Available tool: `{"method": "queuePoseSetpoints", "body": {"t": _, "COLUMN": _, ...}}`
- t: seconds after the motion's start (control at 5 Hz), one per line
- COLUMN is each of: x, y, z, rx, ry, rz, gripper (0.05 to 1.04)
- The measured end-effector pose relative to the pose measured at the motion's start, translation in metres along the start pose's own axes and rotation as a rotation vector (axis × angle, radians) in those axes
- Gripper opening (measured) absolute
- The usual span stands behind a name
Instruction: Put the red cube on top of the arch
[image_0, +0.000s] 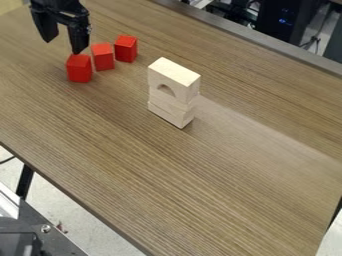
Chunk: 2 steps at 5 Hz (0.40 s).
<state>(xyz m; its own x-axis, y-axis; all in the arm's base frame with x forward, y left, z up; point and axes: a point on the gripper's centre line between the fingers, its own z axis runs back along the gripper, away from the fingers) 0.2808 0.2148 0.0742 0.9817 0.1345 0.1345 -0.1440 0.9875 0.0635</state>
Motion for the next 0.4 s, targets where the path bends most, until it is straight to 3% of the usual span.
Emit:
{"method": "queuePoseSetpoints", "body": {"t": 0.2, "x": -0.0046, "y": -0.0031, "z": -0.0105, "rx": -0.018, "ry": 0.031, "rz": 0.000, "gripper": 0.998}}
{"method": "queuePoseSetpoints", "body": {"t": 0.4, "x": -0.0031, "y": -0.0126, "z": -0.0142, "rx": -0.052, "ry": 0.023, "rz": 0.050, "gripper": 0.998}}
